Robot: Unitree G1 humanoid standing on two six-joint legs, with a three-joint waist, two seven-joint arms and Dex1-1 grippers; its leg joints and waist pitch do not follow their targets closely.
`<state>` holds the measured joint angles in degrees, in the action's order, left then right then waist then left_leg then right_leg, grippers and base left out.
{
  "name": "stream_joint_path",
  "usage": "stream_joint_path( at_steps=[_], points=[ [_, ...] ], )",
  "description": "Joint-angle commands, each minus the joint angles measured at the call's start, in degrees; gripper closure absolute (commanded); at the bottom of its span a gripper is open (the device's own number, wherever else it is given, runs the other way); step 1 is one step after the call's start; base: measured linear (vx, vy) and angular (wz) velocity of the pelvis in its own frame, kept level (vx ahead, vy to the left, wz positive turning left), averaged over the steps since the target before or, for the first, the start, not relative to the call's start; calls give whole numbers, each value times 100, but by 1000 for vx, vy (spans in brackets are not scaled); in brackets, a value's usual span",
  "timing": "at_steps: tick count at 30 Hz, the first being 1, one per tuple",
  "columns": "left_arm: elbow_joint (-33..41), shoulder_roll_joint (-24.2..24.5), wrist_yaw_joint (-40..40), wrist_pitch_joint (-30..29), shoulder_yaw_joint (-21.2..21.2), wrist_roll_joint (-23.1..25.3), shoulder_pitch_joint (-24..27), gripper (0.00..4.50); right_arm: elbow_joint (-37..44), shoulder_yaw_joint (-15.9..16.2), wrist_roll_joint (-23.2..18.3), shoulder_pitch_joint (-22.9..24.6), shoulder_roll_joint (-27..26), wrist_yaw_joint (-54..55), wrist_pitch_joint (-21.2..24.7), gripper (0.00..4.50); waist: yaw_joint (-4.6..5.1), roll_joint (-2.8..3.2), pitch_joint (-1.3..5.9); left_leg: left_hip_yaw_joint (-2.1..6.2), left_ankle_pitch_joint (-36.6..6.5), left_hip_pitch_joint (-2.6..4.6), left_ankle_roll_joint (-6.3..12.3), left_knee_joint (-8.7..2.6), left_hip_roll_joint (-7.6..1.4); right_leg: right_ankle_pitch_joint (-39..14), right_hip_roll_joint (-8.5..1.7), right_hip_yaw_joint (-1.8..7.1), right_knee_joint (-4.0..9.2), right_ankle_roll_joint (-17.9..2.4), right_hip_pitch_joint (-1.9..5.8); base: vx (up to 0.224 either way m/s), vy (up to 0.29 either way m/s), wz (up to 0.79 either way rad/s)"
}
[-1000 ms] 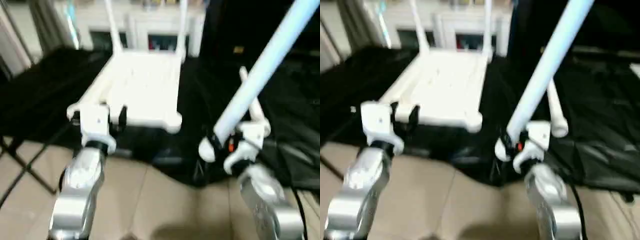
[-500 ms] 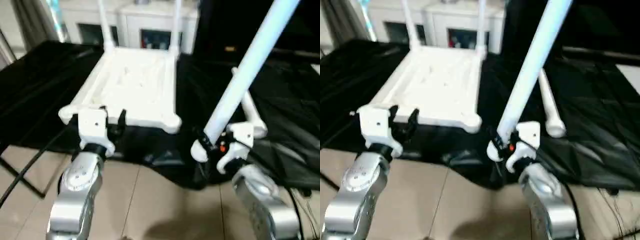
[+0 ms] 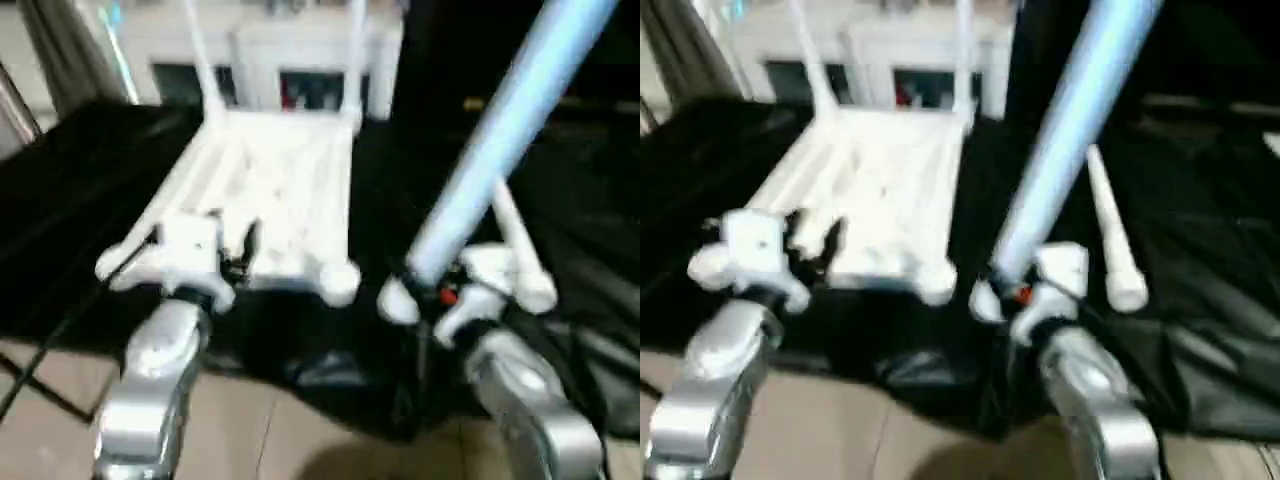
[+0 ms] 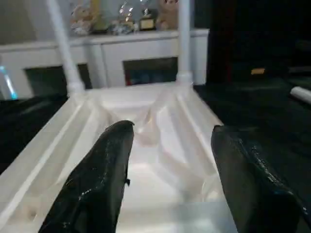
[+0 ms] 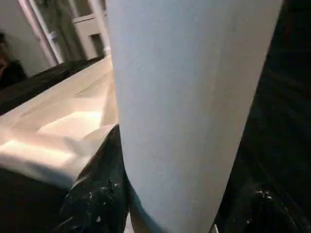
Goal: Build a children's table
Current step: Pick table leg, then insert table leg to table base
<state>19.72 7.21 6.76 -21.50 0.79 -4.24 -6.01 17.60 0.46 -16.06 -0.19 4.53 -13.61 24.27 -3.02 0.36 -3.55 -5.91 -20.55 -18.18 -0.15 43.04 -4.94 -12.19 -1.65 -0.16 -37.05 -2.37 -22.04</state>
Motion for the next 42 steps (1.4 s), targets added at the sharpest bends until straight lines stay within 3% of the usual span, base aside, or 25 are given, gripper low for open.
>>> stream_joint_path(
  at_steps=[1, 4, 5, 6, 8, 9, 10, 11, 12, 13, 14, 15, 17, 18, 19, 20, 21, 22, 23, 25, 28, 30, 33, 36, 42],
  points=[
    [-101, 84, 47, 7, -114, 1, 7, 158, 169, 112, -39, -73, -63, 27, -64, 264, -84, -70, 310, 130, 875, -451, 180, -102, -69, -2836, -814, 621, 824, -1222, 662, 145, -68, 9],
    [-184, 59, 93, 34, -88, -29, -28, 158, 166, 99, 5, -92, -2, 65, -124, 264, 17, 285, 136, 189, 194, -346, 340, -972, -485, -3696, -423, -19, 934, -675, 407, 108, 40, -4],
    [-201, 52, 98, 43, -80, -32, -34, 158, 164, 92, 15, -97, 5, 64, -137, 264, 211, 446, 176, 501, -1427, -198, 222, -1278, -831, -3307, -224, -263, 603, -310, 408, 140, 93, -14],
    [-222, 39, 103, 53, -73, -36, -40, 158, 162, 85, 15, -103, 9, 57, -136, 264, 327, 483, 212, 756, -2796, 241, 153, -1511, -1142, -2026, -206, -265, 164, -388, 160, 154, 69, -7],
    [-264, 17, 113, 75, -60, -63, -41, 158, 167, 80, 35, -111, 16, 50, -109, 264, 454, 416, 278, 900, -2522, 458, 678, -1609, -1155, -607, -278, -261, -106, -214, 46, 129, 34, 4],
    [-309, -6, 117, 101, -53, -96, -33, 158, 170, 91, 79, -122, 34, 74, -19, 264, 526, 290, 287, 769, -1926, 425, 1160, -1518, -943, -278, -401, -201, 73, -181, 80, 143, 4, 2],
    [-335, -28, 124, 117, -55, -129, -24, 158, 168, 98, 126, -128, 45, 115, 53, 264, 558, 335, 293, 338, -1788, 645, 814, -1397, -986, -428, -433, -98, 212, -373, -44, 155, -42, -30],
    [-351, -49, 121, 120, -51, -133, -22, 158, 152, 111, 145, -143, 68, 91, 25, 264, 456, 62, 246, -134, -1405, 245, 300, -1213, -572, -808, -524, 219, 563, -1015, 400, 155, -42, -30],
    [-360, -66, 110, 114, -46, -129, -15, 158, 154, 135, 153, -160, 101, 37, -22, 264, 113, -41, 330, -284, -559, -130, 98, -588, -130, -1548, -749, 919, 849, -1412, 994, 171, -53, -49],
    [-363, -94, 91, 115, -62, -145, 6, 158, 159, 162, 214, -182, 149, 22, -64, 264, -65, -197, 372, 16, 267, -809, 346, -184, -215, -1149, -1095, 1022, 812, -1489, 1469, 177, -31, -34],
    [-370, -117, 73, 122, -77, -155, 20, 158, 159, 173, 232, -203, 179, 10, -88, 264, -27, -124, 401, 77, 643, -830, 375, -186, -224, -647, -994, 933, 759, -1418, 1378, 177, -31, -34],
    [-374, -132, 62, 128, -89, -162, 29, 158, 158, 179, 241, -216, 196, 7, -103, 264, 45, -35, 373, 127, 1027, -810, 340, -273, -250, -299, -817, 647, 755, -1335, 1134, 134, -21, -15],
    [-404, -176, 44, 173, -166, -211, 77, 158, 140, 219, 212, -315, 265, -35, -14, 264, 63, 64, 404, 67, 1661, -691, 663, -828, -304, -789, -368, 212, 788, -1035, 1005, 117, 1, 1],
    [-414, -193, 46, 197, -203, -248, 104, 158, 126, 237, 216, -372, 300, -55, 22, 264, 93, 381, 395, 314, 1247, -218, 778, -1175, -700, -1138, -166, -111, 646, -537, 664, 103, 71, -11],
    [-406, -143, 224, 180, -228, -394, 164, 158, 97, 249, 191, -463, 320, -90, 69, 264, 310, 392, 310, 592, 387, -152, 916, -1340, -972, -1225, -71, -243, 301, -409, 507, 117, 71, -13],
    [-400, -109, 364, 167, -243, -491, 203, 158, 79, 253, 176, -521, 328, -113, 100, 264, 422, 404, 450, 912, 260, 132, 1520, -1364, -1206, -1008, -128, -266, -174, -209, 275, 117, 71, -13],
    [-330, 120, 795, 282, -247, -658, 295, 141, 53, 260, 68, -606, 359, -235, 212, 264, 421, 250, 519, 904, 1704, 198, 2118, -1130, -1235, -266, -310, -91, -207, 38, 53, 117, 13, 4],
    [-263, 302, 1149, 309, -255, -835, 358, 131, 35, 268, -30, -656, 388, -369, 273, 264, 374, 172, 547, 852, 3489, 97, 2335, -988, -1138, 541, -508, 80, -63, 318, 18, 57, -14, -5],
    [-209, 442, 1408, 331, -258, -963, 403, 125, 23, 273, -105, -687, 412, -481, 316, 264, 297, 24, 549, 566, 4360, -226, 1902, -837, -740, 1644, -697, 190, 213, 346, 158, 57, -14, -5],
    [-110, 1049, 2298, 165, -171, -1254, 431, 120, -24, 321, -276, -751, 535, -822, 426, 264, 80, -116, 557, 174, 2664, -520, 914, -887, -395, 2819, -773, 178, 245, 284, 412, 0, 0, 0],
    [-113, 1642, 3097, 95, 0, -1338, 406, 83, -69, 315, -477, -798, 620, -1062, 530, 264, 74, -72, 468, 163, 754, -413, 166, -1126, -526, 1699, -600, 45, 307, 43, 394, -20, -4, 0],
    [-243, 2123, 3881, -149, 148, -1530, 248, 69, -176, 292, -552, -889, 734, -1193, 629, 264, 98, 8, 389, 144, -465, -287, -149, -1290, -671, -103, -524, 48, 354, -580, 266, -64, -1, 1],
    [-368, 2404, 4360, -232, 339, -1572, 83, 44, -322, 332, -422, -983, 897, -1329, 517, 264, 65, 14, 235, 31, -2072, -180, -749, -1367, -684, -2532, -610, 130, 571, -587, 88, -89, 19, 2],
    [-692, 2828, 5180, -267, 798, -1611, -306, 36, -589, 344, -328, -1152, 1158, -1665, 291, 264, 28, 5, 262, 55, -2151, -194, -908, -1384, -697, -3091, -689, 179, 637, -318, 96, -50, 20, -3],
    [-1674, 2921, 5660, 289, 1250, -944, -1059, 97, -623, 404, -601, -1314, 1444, -2270, 417, 264, 22, -47, 292, -35, -1679, -233, -745, -1444, -687, -2193, -640, 149, 604, -385, 136, -25, 16, -5]
  ],
)
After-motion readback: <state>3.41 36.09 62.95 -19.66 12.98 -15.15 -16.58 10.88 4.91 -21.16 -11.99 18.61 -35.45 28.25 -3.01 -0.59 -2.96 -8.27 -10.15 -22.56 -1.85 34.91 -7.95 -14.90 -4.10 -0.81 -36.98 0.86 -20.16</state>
